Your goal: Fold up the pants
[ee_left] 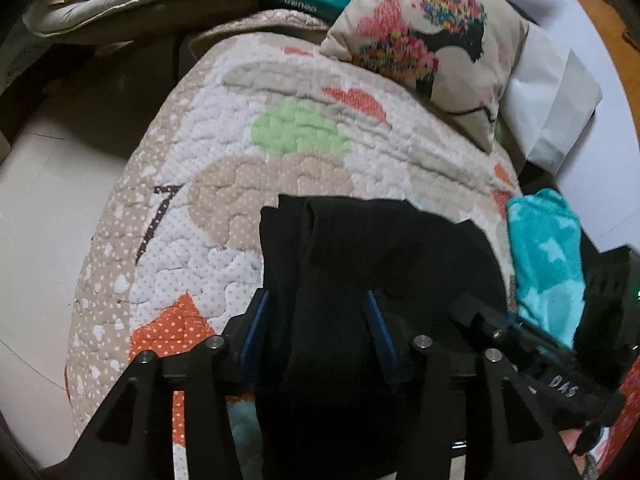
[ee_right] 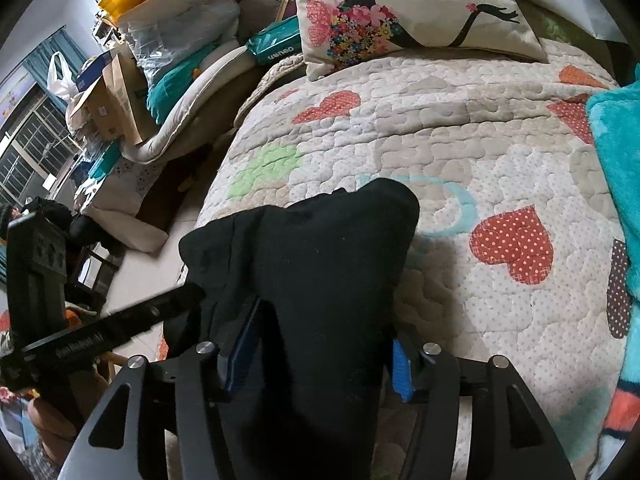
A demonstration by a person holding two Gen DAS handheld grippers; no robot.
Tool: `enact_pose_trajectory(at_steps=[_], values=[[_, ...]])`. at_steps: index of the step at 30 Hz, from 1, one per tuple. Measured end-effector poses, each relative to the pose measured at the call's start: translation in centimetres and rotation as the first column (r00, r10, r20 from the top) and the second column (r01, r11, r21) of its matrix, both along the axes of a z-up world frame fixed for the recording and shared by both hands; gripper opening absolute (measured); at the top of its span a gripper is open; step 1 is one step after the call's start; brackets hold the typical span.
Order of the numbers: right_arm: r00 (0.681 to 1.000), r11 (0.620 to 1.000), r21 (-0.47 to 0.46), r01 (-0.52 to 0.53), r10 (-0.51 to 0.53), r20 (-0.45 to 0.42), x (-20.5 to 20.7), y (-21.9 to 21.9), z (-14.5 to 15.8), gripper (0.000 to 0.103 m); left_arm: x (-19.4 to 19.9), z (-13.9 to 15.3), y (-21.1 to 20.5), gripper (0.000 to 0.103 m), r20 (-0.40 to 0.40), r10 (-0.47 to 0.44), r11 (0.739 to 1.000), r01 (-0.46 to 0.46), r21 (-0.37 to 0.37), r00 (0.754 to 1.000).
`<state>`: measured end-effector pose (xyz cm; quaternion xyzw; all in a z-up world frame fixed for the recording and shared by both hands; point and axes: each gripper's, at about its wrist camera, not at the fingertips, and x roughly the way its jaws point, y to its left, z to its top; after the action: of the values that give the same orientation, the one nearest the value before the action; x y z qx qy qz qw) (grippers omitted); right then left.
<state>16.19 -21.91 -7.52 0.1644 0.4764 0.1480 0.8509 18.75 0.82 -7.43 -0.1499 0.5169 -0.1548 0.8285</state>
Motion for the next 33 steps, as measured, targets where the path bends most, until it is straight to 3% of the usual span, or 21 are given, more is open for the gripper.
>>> enact_pose_trajectory(at_steps=[3,6,9,13,19,25,33], values=[[1.0,1.0,0.02,0.013,-0.013,-0.005,0.6,-0.3,-0.5,0.065,0.2,-0.6,-0.3,0.051,0.001,-0.014,1.0,0.014,-0.016,1.0],[1.0,0.998,0.065,0.01,-0.009,-0.022,1.3,-0.6,-1.1,0.065,0.2,-0.8,-0.3,0.041,0.006,-0.021,0.999,0.022,-0.05,1.0],[0.999,0.993,0.12,0.012,-0.008,-0.036,1.5,-1.0,-1.3,0.052,0.2,-0.4,-0.1,0.031,0.009,-0.015,0.997,0.016,-0.074,1.0],[1.0,0.993,0.119,0.007,-0.004,-0.021,1.3,-0.8,-0.3,0.037,0.3,0.4,0.0,0.025,0.007,-0.003,0.994,0.003,-0.11,1.0],[1.0,0.994,0.114,0.005,-0.008,0.029,1.6,-0.8,2.2,0.033,1.8,2.3,-0.7,0.023,0.029,0.003,0.991,0.001,-0.135,1.0],[0.996,0.997,0.075,0.005,-0.011,0.087,4.5,-1.0,5.2,0.033,4.1,3.8,-1.2,0.023,0.068,0.017,0.99,-0.007,-0.138,0.998],[0.997,0.999,-0.033,-0.011,0.013,0.07,7.5,0.7,3.8,0.033,7.2,1.3,-0.9,0.026,0.006,0.067,0.996,-0.067,-0.051,0.998]])
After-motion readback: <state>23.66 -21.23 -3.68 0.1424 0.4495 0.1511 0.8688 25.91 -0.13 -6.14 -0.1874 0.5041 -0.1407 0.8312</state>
